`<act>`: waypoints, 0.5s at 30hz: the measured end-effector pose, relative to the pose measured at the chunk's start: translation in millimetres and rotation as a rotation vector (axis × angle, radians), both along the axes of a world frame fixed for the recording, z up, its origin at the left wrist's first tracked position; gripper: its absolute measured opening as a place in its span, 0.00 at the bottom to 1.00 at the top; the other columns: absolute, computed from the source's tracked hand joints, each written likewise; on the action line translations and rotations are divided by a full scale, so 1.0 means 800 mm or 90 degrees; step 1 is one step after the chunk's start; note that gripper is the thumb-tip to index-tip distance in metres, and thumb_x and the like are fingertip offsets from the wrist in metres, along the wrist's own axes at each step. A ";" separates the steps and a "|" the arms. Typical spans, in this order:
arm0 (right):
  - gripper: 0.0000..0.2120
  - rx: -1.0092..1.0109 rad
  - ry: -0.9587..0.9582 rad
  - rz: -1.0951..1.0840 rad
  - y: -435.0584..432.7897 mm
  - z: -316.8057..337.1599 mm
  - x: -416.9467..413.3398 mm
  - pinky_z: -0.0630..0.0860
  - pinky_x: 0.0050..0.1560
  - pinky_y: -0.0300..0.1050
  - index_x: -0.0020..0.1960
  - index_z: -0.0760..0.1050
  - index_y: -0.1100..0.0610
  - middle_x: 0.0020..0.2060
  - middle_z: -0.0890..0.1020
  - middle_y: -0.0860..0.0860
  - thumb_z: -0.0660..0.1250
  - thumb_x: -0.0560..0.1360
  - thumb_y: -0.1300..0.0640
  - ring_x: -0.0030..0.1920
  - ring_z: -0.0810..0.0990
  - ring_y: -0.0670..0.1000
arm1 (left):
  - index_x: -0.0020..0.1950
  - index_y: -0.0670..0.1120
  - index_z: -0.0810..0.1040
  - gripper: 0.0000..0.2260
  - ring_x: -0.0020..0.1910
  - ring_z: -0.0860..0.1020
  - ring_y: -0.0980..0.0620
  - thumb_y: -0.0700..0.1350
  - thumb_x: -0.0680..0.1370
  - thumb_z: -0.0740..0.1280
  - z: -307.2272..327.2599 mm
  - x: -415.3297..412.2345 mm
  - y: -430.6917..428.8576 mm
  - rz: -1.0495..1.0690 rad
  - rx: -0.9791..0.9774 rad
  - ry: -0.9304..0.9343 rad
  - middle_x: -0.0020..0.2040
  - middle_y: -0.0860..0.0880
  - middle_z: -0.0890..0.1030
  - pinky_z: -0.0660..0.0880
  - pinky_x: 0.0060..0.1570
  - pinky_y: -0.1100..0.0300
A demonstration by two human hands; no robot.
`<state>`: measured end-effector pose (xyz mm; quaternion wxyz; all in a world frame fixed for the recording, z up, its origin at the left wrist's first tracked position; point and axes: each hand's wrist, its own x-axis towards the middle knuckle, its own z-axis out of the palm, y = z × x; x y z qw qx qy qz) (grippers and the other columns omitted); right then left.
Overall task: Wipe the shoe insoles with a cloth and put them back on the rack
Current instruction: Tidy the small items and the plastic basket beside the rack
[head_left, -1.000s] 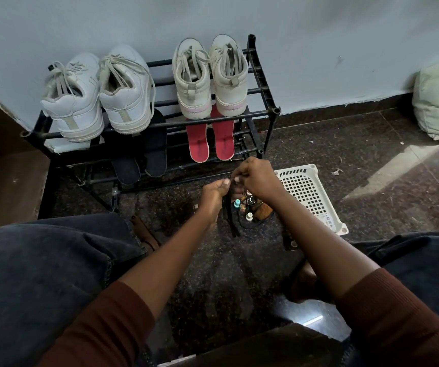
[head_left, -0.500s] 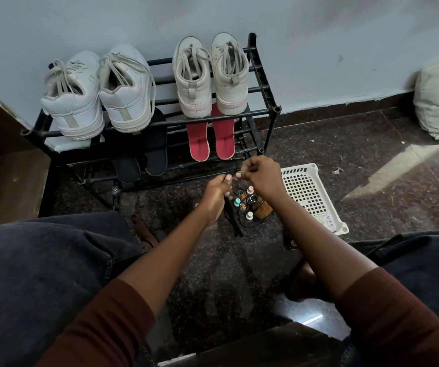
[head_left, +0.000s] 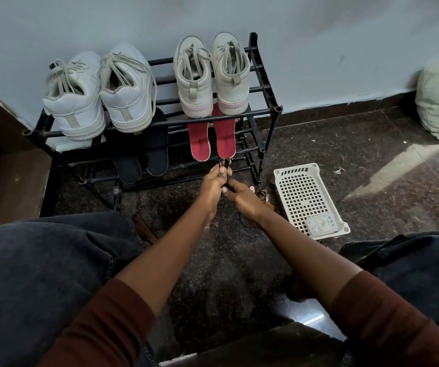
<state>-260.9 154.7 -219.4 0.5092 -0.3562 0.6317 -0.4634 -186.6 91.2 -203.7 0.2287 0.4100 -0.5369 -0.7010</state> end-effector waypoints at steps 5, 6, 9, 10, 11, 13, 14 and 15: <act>0.21 -0.055 -0.100 -0.044 -0.001 0.000 0.000 0.65 0.64 0.39 0.72 0.59 0.60 0.62 0.70 0.48 0.55 0.80 0.66 0.66 0.67 0.46 | 0.52 0.40 0.76 0.13 0.56 0.73 0.51 0.45 0.83 0.55 0.002 -0.001 -0.004 -0.020 0.002 -0.036 0.53 0.47 0.75 0.69 0.63 0.55; 0.20 -0.055 -0.112 -0.046 0.000 -0.002 -0.001 0.67 0.62 0.38 0.72 0.61 0.60 0.61 0.71 0.49 0.55 0.80 0.65 0.64 0.69 0.46 | 0.53 0.41 0.77 0.13 0.55 0.73 0.50 0.46 0.83 0.55 0.002 -0.001 -0.005 -0.023 0.005 -0.042 0.53 0.48 0.75 0.70 0.62 0.53; 0.14 -0.035 -0.170 -0.064 0.000 -0.003 -0.002 0.73 0.48 0.35 0.65 0.67 0.65 0.47 0.76 0.57 0.54 0.80 0.65 0.48 0.75 0.49 | 0.42 0.48 0.73 0.14 0.34 0.69 0.54 0.48 0.84 0.53 0.004 0.002 -0.002 -0.042 0.023 -0.047 0.49 0.53 0.76 0.67 0.31 0.63; 0.11 -0.031 -0.171 -0.061 0.001 -0.003 -0.002 0.72 0.43 0.37 0.59 0.70 0.67 0.40 0.75 0.57 0.54 0.80 0.65 0.41 0.74 0.49 | 0.42 0.49 0.72 0.14 0.30 0.66 0.55 0.48 0.84 0.52 0.004 0.004 -0.002 -0.037 0.042 -0.039 0.49 0.54 0.77 0.64 0.27 0.63; 0.08 -0.027 -0.159 -0.052 0.000 -0.003 -0.005 0.71 0.39 0.38 0.52 0.71 0.66 0.35 0.72 0.55 0.54 0.81 0.65 0.36 0.71 0.48 | 0.42 0.49 0.72 0.14 0.29 0.67 0.54 0.48 0.84 0.52 0.003 0.005 -0.001 -0.033 0.062 -0.020 0.50 0.55 0.78 0.64 0.24 0.63; 0.10 -0.028 -0.138 -0.025 0.000 -0.005 -0.012 0.68 0.37 0.38 0.45 0.72 0.63 0.31 0.70 0.52 0.54 0.81 0.64 0.32 0.68 0.46 | 0.43 0.47 0.70 0.14 0.31 0.73 0.52 0.47 0.84 0.50 0.002 0.007 0.000 -0.013 0.100 0.033 0.50 0.52 0.81 0.69 0.23 0.62; 0.11 -0.027 -0.130 -0.012 0.001 -0.006 -0.016 0.67 0.36 0.38 0.44 0.73 0.63 0.30 0.70 0.52 0.55 0.81 0.63 0.31 0.68 0.45 | 0.43 0.46 0.69 0.14 0.31 0.75 0.52 0.46 0.84 0.50 0.003 0.007 0.000 0.012 0.124 0.058 0.47 0.50 0.82 0.71 0.22 0.62; 0.12 -0.019 -0.124 -0.004 0.002 -0.006 -0.019 0.67 0.34 0.37 0.44 0.74 0.64 0.30 0.69 0.51 0.55 0.81 0.62 0.30 0.68 0.45 | 0.43 0.46 0.69 0.14 0.30 0.76 0.52 0.46 0.84 0.50 0.005 0.007 0.000 0.044 0.150 0.081 0.41 0.49 0.82 0.71 0.22 0.63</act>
